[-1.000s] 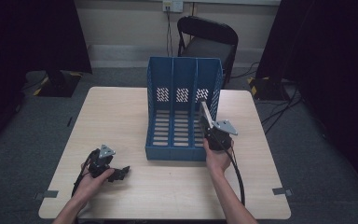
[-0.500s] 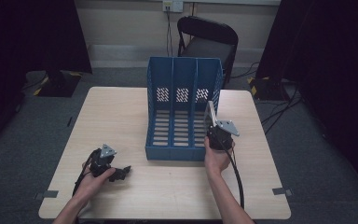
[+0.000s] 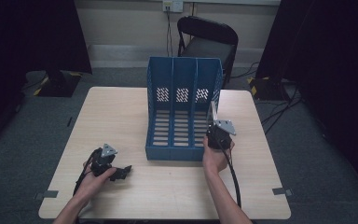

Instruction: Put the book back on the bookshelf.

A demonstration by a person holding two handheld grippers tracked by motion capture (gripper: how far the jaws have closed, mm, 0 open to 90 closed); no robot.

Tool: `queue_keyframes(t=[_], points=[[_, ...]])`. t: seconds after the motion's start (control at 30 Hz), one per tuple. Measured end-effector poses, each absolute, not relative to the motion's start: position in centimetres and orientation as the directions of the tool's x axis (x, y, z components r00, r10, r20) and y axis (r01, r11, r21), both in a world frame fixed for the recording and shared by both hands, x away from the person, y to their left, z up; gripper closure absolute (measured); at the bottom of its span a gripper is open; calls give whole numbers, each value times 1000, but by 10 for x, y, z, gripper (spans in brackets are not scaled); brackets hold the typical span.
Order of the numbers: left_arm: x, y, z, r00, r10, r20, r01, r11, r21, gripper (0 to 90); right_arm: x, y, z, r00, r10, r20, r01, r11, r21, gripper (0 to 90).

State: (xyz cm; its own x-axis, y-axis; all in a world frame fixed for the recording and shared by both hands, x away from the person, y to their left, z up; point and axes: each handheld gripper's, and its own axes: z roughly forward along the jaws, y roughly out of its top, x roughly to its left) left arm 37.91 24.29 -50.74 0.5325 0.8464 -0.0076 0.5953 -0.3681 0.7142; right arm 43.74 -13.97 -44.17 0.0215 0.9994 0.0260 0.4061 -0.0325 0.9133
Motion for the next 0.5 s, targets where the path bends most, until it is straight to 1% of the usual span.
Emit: queue_keyframes(t=[0.5], points=[[378, 243, -508, 530, 848, -7, 596, -366, 715, 0, 438, -140, -441, 10, 1000, 15, 411, -18, 912, 761]])
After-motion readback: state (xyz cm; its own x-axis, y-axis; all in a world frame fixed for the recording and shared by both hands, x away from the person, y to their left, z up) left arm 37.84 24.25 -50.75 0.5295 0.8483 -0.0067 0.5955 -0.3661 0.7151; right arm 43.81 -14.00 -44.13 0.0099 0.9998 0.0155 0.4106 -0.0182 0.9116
